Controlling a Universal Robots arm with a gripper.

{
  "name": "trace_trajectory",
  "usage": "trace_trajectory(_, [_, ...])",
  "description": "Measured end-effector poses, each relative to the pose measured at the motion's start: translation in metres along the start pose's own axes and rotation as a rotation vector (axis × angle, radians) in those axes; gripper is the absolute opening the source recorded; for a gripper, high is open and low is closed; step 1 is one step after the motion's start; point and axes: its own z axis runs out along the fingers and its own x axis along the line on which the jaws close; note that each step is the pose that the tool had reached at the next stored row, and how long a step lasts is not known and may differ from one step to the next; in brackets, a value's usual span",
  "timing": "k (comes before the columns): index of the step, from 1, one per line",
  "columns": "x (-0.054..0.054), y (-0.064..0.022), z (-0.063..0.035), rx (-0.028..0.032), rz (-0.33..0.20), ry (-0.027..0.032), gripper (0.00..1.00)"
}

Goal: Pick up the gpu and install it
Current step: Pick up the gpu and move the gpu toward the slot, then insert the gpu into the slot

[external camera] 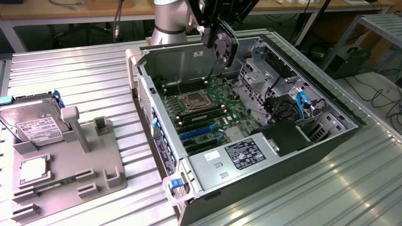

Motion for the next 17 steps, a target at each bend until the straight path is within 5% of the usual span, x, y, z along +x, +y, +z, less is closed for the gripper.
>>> trace_trajectory(3, [-0.042, 0.0001, 0.0017, 0.0000, 0.000, 0.0000, 0.28])
trace_trajectory(17, [-0.042, 0.0000, 0.0016, -0.0014, -0.041, 0.0009, 0.28])
